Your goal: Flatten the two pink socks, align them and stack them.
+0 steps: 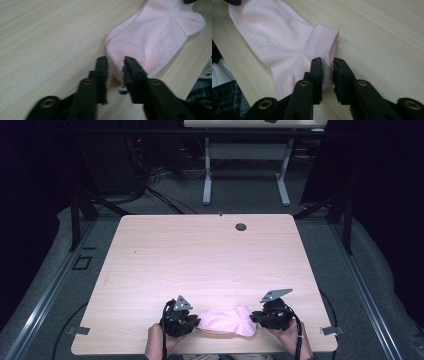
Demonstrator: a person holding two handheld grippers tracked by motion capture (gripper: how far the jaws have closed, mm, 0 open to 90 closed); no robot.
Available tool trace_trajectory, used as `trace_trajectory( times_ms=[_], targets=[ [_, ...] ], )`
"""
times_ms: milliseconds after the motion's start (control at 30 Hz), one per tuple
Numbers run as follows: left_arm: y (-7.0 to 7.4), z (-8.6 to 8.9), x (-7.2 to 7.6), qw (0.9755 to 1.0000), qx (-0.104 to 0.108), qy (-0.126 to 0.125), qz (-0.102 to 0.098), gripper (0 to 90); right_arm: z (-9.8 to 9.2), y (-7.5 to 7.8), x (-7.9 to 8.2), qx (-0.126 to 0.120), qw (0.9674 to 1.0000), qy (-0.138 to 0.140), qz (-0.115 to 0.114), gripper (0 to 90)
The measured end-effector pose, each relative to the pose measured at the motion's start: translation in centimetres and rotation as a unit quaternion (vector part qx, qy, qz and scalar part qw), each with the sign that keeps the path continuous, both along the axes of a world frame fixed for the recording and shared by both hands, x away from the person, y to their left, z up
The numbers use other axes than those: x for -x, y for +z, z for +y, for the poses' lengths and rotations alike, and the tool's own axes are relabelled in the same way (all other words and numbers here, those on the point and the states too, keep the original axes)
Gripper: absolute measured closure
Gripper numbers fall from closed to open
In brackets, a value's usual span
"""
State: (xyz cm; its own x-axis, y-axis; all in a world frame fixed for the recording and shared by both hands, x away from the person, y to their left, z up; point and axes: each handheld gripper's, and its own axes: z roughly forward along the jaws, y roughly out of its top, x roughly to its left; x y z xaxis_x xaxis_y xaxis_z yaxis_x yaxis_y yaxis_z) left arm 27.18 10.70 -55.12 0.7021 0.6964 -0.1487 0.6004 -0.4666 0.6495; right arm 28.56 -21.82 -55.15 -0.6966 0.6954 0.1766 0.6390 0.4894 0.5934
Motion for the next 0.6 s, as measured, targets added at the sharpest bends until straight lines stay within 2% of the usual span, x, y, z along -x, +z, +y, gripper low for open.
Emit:
trace_trajectory(
  times_ms=[67, 167, 267, 367, 533, 600],
  targets=[
    [0.5, 0.4, 0.0, 0.9998, 0.008, 0.016, -0.009, 51.8, -0.2, 0.1, 0.0, 0.0, 1.0, -0.007, -0.004, 67.6],
    [1.1, 0.7, -0.2, 0.9991, 0.002, 0.033, -0.026, 38.8, -0.6, 0.6, 0.3, -0.01, 0.9996, -0.02, -0.017, 57.8],
    [1.1, 0.0, -0.6, 0.9992, -0.01, 0.026, -0.03, 33.9, -0.5, 0.9, 0.7, -0.014, 0.9994, -0.025, -0.02, 48.2],
    [0.5, -1.3, -1.2, 0.9993, -0.022, 0.019, -0.025, 28.1, 0.3, 0.2, 0.7, 0.007, 0.999, -0.033, -0.029, 39.0],
    [-0.3, -2.8, -1.9, 0.997, -0.066, 0.018, -0.037, 23.5, 1.3, -1.1, 0.7, 0.029, 0.9986, -0.035, -0.028, 28.2],
    [-0.6, -3.1, -2.0, 0.9953, -0.084, 0.02, -0.042, 22.8, 1.6, -1.3, 0.7, 0.046, 0.9978, -0.036, -0.032, 27.2]
  ],
)
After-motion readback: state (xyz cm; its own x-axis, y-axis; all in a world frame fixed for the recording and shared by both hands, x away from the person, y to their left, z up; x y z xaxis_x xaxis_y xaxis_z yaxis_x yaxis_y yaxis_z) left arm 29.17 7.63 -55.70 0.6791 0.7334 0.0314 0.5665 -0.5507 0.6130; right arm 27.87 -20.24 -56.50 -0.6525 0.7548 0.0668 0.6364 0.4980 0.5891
